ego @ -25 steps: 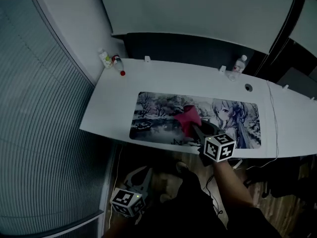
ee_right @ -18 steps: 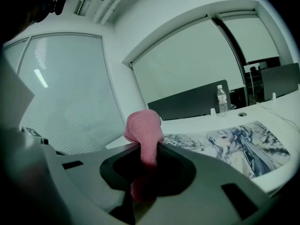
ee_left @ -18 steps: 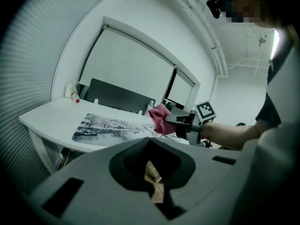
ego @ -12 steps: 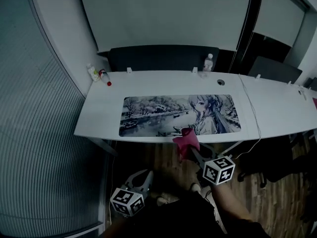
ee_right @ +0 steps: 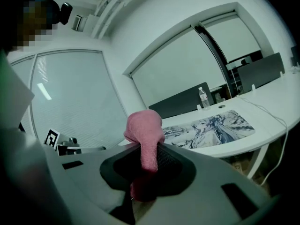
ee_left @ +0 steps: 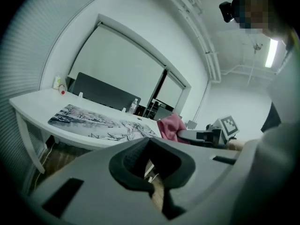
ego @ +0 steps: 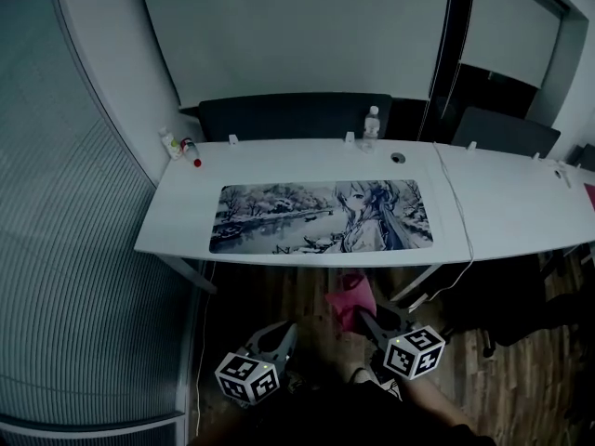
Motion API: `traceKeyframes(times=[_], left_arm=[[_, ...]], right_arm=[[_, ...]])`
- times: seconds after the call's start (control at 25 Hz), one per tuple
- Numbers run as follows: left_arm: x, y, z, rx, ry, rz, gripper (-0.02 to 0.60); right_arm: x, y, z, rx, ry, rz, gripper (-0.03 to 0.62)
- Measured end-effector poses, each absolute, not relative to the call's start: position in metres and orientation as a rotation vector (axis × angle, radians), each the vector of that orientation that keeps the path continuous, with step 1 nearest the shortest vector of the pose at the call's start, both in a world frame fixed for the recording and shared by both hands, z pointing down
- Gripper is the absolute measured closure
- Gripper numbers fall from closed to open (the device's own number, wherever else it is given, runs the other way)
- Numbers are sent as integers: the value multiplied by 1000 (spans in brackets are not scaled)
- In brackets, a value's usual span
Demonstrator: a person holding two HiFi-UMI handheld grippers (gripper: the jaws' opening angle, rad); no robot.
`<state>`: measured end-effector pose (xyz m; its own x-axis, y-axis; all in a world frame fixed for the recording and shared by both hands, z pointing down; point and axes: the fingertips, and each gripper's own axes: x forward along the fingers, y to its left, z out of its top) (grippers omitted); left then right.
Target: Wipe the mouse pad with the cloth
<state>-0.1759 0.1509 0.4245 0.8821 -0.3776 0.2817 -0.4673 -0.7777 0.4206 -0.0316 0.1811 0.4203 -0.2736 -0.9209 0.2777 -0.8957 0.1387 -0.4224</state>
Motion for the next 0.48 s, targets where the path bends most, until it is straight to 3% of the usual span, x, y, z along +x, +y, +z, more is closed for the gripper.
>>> traceKeyframes(times=[0.48], left_arm=[[-114,225,436,2487,-658,231,577]], right_arm=[[15,262,433,-1783,2409,-906,511]])
